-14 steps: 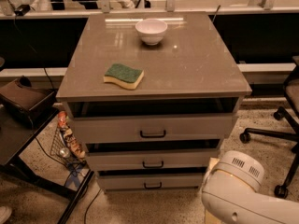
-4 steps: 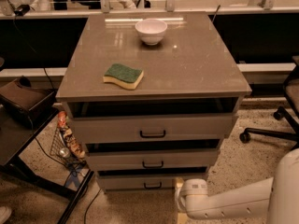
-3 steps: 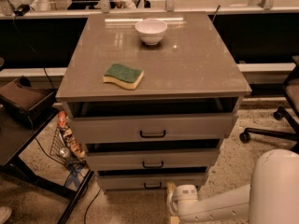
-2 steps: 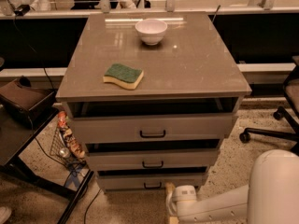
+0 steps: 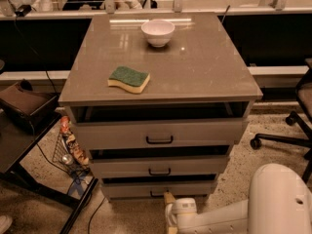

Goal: Open bottom drawer

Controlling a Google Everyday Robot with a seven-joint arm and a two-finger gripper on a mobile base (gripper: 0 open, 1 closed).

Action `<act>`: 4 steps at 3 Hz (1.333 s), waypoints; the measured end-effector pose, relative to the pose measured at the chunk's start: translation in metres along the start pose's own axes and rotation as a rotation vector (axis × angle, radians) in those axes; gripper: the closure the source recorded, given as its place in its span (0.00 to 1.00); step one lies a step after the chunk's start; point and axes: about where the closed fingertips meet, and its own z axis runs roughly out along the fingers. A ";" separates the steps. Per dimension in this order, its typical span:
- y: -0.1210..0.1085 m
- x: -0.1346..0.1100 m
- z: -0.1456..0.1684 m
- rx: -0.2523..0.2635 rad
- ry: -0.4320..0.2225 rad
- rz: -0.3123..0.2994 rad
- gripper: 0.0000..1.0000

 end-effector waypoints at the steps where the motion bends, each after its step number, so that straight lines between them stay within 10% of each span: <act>1: -0.002 -0.012 0.024 0.028 -0.022 -0.018 0.00; 4: -0.015 -0.038 0.056 0.089 0.108 -0.123 0.00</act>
Offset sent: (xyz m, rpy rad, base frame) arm 0.0197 0.0474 -0.0451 -0.0012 -0.0963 0.0468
